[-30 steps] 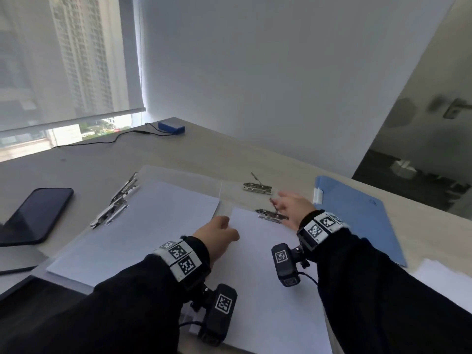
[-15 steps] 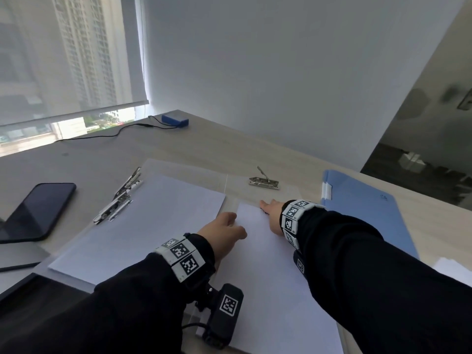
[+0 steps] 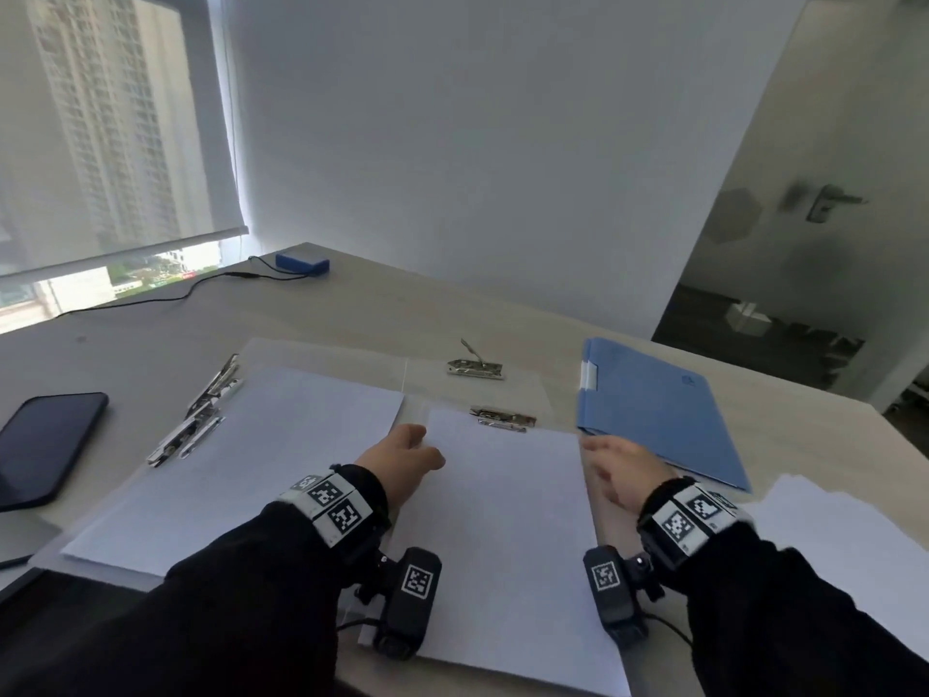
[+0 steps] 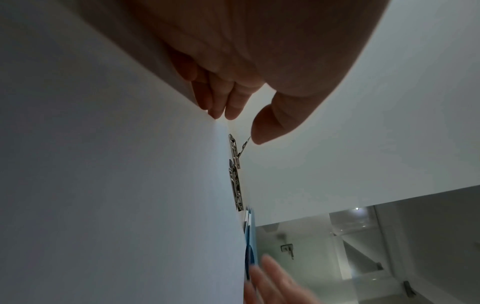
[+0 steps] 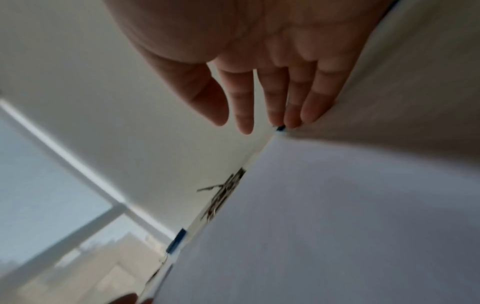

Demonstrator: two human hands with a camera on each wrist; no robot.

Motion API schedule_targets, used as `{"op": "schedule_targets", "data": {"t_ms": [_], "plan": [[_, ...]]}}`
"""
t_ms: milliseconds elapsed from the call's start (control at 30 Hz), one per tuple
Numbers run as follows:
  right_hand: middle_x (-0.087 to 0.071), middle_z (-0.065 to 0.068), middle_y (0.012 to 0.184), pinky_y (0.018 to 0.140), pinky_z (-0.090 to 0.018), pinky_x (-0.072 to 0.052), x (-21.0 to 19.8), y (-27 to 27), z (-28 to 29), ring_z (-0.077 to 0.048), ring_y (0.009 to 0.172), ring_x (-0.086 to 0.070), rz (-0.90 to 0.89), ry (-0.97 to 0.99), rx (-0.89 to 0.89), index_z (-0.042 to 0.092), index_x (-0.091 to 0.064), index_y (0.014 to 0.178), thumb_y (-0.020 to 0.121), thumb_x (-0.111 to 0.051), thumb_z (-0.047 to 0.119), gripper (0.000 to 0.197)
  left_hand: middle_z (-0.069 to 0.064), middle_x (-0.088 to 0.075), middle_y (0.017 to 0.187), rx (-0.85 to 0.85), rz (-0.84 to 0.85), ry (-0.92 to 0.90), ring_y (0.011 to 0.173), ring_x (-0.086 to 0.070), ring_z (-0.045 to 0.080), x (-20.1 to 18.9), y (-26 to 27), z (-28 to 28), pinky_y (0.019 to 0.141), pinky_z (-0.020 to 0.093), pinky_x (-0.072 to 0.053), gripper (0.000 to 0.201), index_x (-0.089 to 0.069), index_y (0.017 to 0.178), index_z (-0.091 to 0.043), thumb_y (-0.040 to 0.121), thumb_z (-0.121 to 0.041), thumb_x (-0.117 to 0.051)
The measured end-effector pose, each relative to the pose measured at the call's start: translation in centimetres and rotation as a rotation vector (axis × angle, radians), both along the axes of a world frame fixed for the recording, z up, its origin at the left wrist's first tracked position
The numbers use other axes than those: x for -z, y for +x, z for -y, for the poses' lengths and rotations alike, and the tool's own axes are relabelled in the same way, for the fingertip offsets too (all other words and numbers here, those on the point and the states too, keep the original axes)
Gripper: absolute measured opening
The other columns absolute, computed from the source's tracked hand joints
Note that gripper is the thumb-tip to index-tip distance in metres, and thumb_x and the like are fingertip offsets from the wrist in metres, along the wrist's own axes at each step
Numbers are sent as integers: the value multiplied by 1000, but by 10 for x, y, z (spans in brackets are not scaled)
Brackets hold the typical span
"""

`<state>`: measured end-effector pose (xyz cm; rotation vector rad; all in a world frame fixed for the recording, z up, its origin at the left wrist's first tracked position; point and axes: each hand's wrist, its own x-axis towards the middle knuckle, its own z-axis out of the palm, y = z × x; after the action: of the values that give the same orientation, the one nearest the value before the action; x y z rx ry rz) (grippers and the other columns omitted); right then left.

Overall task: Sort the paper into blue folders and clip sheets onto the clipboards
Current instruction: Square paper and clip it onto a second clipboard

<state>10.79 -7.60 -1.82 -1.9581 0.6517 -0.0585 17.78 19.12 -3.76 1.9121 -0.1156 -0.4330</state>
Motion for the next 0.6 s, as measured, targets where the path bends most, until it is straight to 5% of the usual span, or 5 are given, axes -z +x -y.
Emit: {"op": "schedule_targets", "data": {"t_ms": [100, 233, 333, 467, 600], "plan": [[-59, -6, 93, 67, -34, -49, 2, -35, 14, -20, 82, -57, 62, 312, 192, 14, -67, 106, 91, -53, 13, 20, 3, -41, 150, -10, 8, -1, 133, -44, 22, 0, 0, 2, 90, 26, -33, 60, -36, 145, -12, 89, -19, -58], [-58, -10, 111, 66, -43, -56, 0, -64, 2, -29, 96, -61, 88, 516, 197, 13, -62, 109, 92, -53, 10, 21, 5, -43, 148, -39, 3, -14, 132, -45, 25, 2, -2, 4, 94, 29, -35, 59, -39, 143, -12, 88, -19, -60], [-59, -10, 109, 61, -39, -56, -3, -70, -8, -30, 83, -61, 84, 546, 218, 15, -58, 112, 90, -55, 10, 22, 3, -46, 146, -56, 22, 7, 130, -47, 25, 1, -6, 4, 103, 34, -36, 57, -42, 141, -14, 88, -21, -61], [-67, -15, 84, 51, -28, -51, -10, -85, -13, -23, 65, -59, 18, 620, 120, 2, -66, 95, 88, -58, 13, 15, 3, -49, 143, -49, 33, 10, 129, -47, 25, -1, -10, 2, 107, 36, -34, 54, -44, 140, -14, 88, -21, -60], [-72, -22, 101, 71, -36, -54, 1, -105, -28, -34, 83, -67, -38, 528, -90, -3, -70, 105, 84, -66, 18, 30, 8, -58, 131, -70, 20, -20, 122, -52, 29, -2, -10, -2, 109, 43, -38, 43, -57, 122, -21, 80, -29, -65]]}}
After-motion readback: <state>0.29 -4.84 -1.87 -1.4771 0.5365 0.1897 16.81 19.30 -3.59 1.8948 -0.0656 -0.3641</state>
